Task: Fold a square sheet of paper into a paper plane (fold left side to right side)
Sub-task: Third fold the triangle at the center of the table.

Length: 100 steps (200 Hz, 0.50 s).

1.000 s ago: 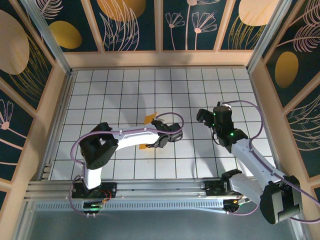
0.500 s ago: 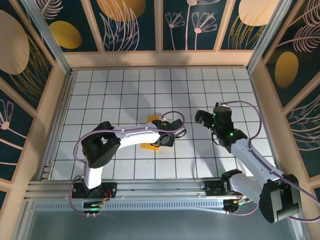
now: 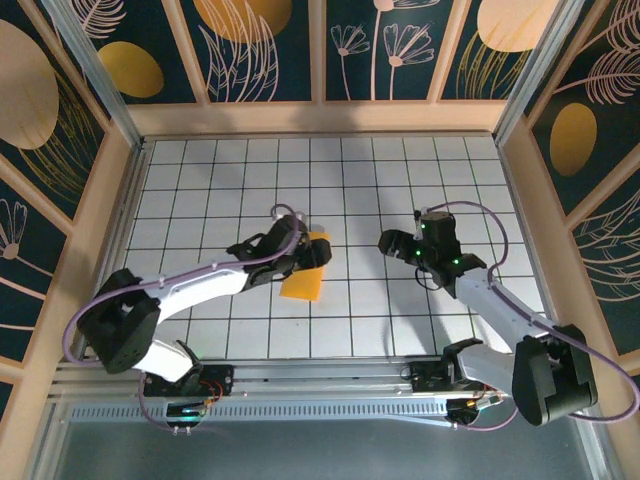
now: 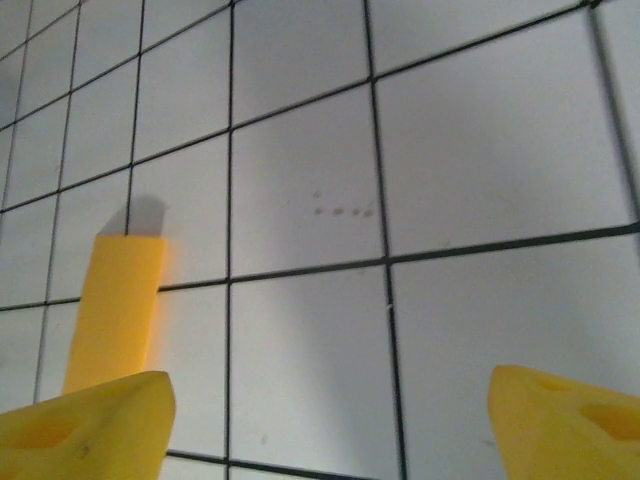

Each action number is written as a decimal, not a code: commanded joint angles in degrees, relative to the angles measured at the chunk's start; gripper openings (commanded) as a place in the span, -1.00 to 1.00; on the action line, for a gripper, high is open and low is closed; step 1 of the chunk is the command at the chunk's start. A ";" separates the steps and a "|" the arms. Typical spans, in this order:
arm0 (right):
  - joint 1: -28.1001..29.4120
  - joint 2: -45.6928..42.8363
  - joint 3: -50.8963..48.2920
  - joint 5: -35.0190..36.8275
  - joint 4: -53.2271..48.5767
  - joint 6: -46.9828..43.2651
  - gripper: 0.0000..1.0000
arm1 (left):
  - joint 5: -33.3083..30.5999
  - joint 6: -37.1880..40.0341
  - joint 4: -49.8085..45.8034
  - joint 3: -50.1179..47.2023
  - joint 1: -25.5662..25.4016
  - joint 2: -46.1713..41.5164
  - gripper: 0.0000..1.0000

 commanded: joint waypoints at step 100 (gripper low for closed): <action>10.68 13.82 0.93 -17.15 16.40 14.38 -0.32 | 9.39 -14.81 26.24 -29.77 17.09 -20.33 0.61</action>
